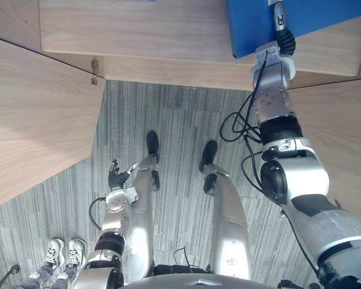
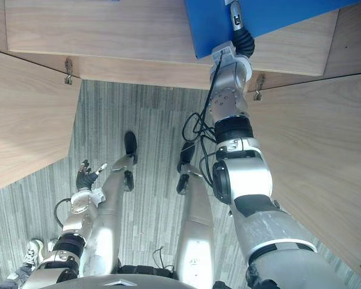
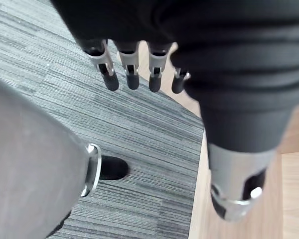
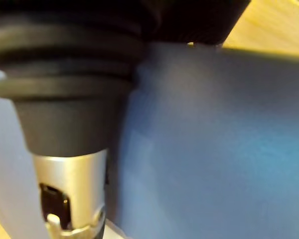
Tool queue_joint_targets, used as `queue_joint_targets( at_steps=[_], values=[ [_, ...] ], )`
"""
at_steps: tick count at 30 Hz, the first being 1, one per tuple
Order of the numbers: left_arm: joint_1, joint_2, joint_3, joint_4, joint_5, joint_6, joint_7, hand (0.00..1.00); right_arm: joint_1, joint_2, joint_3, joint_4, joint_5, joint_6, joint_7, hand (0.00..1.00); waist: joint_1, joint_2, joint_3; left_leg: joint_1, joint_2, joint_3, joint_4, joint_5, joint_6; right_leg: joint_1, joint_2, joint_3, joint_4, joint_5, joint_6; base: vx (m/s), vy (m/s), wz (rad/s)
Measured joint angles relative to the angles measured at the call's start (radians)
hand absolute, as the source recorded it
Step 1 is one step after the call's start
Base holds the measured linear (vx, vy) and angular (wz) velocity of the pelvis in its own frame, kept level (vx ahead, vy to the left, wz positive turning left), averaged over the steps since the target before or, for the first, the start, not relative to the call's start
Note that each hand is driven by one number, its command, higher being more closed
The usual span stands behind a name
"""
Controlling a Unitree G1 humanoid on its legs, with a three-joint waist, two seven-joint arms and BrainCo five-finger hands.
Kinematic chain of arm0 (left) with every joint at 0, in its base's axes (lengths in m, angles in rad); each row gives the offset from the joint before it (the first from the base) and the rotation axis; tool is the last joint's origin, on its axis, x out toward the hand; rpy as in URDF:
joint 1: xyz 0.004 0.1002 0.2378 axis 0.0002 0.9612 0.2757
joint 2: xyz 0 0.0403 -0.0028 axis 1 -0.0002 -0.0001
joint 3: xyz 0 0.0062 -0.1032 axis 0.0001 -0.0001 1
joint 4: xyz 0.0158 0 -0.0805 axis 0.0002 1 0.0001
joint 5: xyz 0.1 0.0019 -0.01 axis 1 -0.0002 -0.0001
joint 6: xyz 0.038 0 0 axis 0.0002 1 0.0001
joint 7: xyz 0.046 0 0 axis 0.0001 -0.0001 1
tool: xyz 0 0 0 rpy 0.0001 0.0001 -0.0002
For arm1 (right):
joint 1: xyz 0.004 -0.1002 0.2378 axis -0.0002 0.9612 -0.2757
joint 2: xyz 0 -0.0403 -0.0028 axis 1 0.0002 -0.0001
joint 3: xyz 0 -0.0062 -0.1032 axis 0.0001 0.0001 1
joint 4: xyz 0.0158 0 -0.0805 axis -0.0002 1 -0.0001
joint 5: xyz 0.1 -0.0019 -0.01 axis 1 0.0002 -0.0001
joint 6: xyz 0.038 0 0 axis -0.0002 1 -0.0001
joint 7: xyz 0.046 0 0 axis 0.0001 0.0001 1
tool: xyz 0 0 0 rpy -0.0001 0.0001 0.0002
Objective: Walk over to the cabinet, pick up the folder, carry it to the office cabinet, place the folder inside the office cabinet, then close the office cabinet door
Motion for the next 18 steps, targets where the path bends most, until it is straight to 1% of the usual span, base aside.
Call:
queue_joint_targets(
  at_steps=[1, 7, 15, 17, 18],
  values=[
    [0.000, 0.000, 0.000, 0.000, 0.000, 0.000, 0.000, 0.00, 0.000, 0.000, 0.001, 0.000, 0.000, 0.000, 0.000, 0.00, 0.000, 0.000, 0.000, 0.003, 0.000, 0.000, 0.000, 0.000, 0.000, 0.003, 0.000, -0.001, -0.001, 0.000, 0.000, 0.00, 0.000, 0.00],
    [0.000, -0.004, -0.017, 0.001, 0.000, 0.001, 0.007, 0.00, 0.000, 0.004, 0.025, 0.000, -0.038, 0.001, 0.001, 0.00, 0.003, 0.026, -0.016, 0.006, 0.000, -0.002, -0.002, 0.000, 0.000, 0.011, 0.000, -0.004, -0.008, 0.002, 0.000, 0.00, -0.002, 0.01],
    [-0.003, -0.006, -0.018, 0.002, 0.000, 0.002, 0.012, 0.00, 0.001, 0.015, 0.036, -0.012, -0.040, -0.003, 0.001, 0.00, 0.000, 0.027, -0.017, 0.009, 0.000, -0.001, -0.002, 0.001, 0.000, 0.012, 0.000, -0.002, -0.007, 0.003, 0.000, 0.00, 0.000, 0.00],
    [-0.004, -0.008, -0.018, 0.002, 0.000, 0.005, 0.013, 0.00, 0.024, 0.032, 0.016, -0.054, -0.039, -0.012, 0.001, 0.00, -0.001, 0.027, -0.017, 0.013, 0.000, -0.001, -0.002, 0.001, 0.000, 0.017, 0.000, -0.003, -0.007, 0.003, 0.000, 0.00, 0.000, 0.00],
    [-0.004, -0.008, -0.018, 0.003, 0.000, 0.010, 0.013, 0.00, 0.054, 0.044, 0.010, -0.087, -0.038, -0.026, 0.001, 0.00, 0.000, 0.027, -0.017, 0.020, 0.000, -0.001, -0.003, 0.001, 0.000, 0.024, 0.000, -0.003, -0.008, 0.003, 0.000, 0.00, 0.000, 0.00]
  ],
)
